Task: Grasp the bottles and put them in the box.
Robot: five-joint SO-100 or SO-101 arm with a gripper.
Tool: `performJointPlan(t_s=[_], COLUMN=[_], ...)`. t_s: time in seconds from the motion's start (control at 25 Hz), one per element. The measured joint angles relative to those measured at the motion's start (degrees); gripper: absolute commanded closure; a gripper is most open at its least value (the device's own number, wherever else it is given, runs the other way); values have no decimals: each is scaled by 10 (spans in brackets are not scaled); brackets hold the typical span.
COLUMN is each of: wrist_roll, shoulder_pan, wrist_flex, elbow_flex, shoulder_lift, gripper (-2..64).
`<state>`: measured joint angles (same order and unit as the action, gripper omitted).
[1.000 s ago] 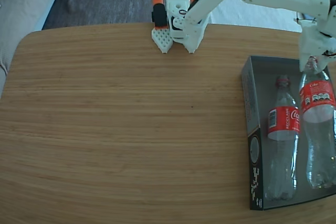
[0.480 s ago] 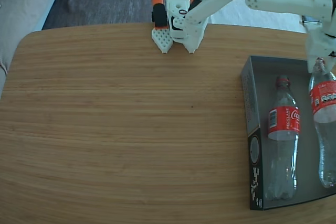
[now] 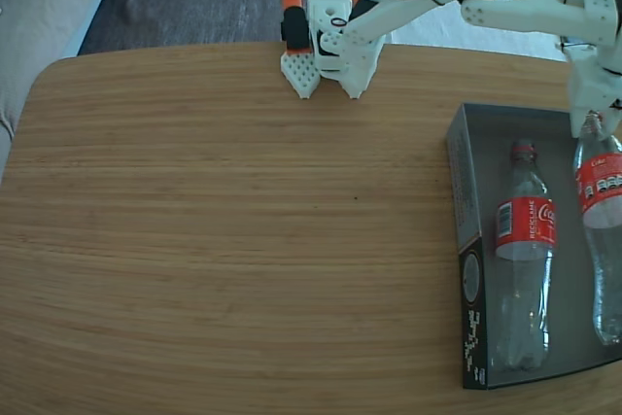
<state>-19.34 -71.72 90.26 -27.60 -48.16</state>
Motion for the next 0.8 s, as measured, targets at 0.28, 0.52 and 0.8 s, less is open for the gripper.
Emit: performJointPlan(t_s=[0.28,0.52,0.8], wrist_roll=[4,5,5], shoulder_pan=[3,3,25], wrist_flex=[0,0,24], elbow_flex=[2,2,5], shoulder_lift=[0,0,0], gripper=[345,308,308])
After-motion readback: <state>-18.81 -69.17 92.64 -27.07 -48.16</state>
